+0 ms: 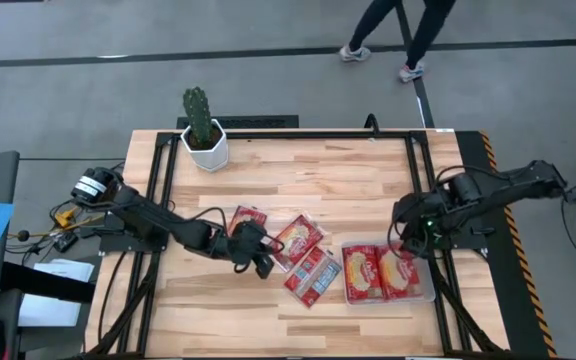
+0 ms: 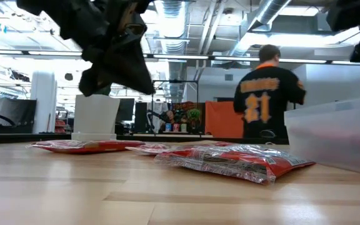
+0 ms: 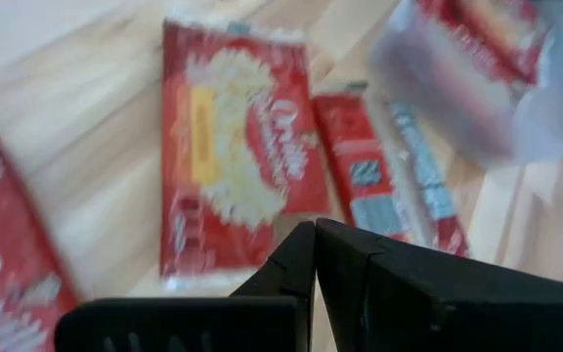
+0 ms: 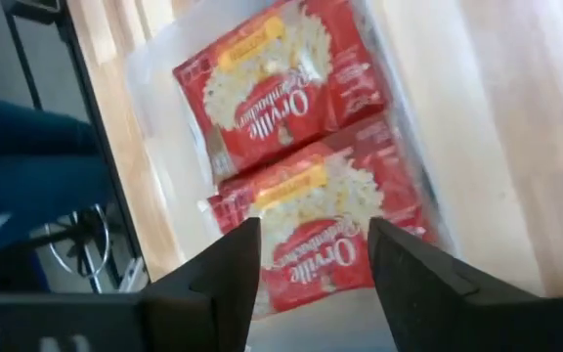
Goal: Sort popcorn bags into baskets
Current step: Put the popcorn bag into the transparent bin
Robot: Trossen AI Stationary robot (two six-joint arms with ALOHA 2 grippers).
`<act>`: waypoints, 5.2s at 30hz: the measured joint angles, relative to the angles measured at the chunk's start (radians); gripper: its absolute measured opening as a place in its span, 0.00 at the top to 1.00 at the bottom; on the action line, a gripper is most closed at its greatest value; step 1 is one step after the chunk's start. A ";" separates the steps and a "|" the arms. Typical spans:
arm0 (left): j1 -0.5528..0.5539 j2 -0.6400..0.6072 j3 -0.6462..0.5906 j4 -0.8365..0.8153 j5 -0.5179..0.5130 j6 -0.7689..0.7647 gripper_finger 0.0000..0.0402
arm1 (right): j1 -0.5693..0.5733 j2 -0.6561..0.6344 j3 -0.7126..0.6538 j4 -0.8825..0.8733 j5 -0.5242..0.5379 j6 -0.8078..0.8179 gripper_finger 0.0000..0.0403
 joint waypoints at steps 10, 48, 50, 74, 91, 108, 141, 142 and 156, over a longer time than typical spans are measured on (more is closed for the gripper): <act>0.034 0.000 -0.005 0.078 -0.003 0.126 1.00 | -0.042 0.032 0.033 0.103 0.117 -0.072 0.55; 0.013 0.343 0.000 0.160 0.011 -0.014 1.00 | -0.362 0.910 0.032 1.041 0.062 -0.072 0.44; 0.013 0.343 0.000 0.159 0.015 -0.017 1.00 | -0.369 0.945 0.032 1.085 0.009 -0.071 0.43; 0.037 0.198 -0.004 0.136 0.123 -0.022 1.00 | -0.416 0.925 0.031 1.275 -0.206 -0.004 0.92; 0.025 -0.148 0.000 -0.008 -0.010 0.104 1.00 | -0.307 0.294 0.032 0.311 -0.266 -0.362 0.92; 0.023 -0.147 0.000 -0.058 0.000 0.077 1.00 | -0.017 0.420 0.032 0.267 -0.113 -0.345 0.89; -0.041 0.194 -0.001 0.444 0.096 0.216 1.00 | -0.126 0.344 0.038 0.359 -0.106 -0.286 0.48; -0.040 0.219 0.005 0.457 0.110 0.222 1.00 | -0.133 0.338 0.037 0.357 -0.102 -0.283 0.48; -0.101 0.409 0.198 0.355 0.175 0.259 1.00 | -0.097 0.361 0.036 0.596 0.038 -0.143 0.54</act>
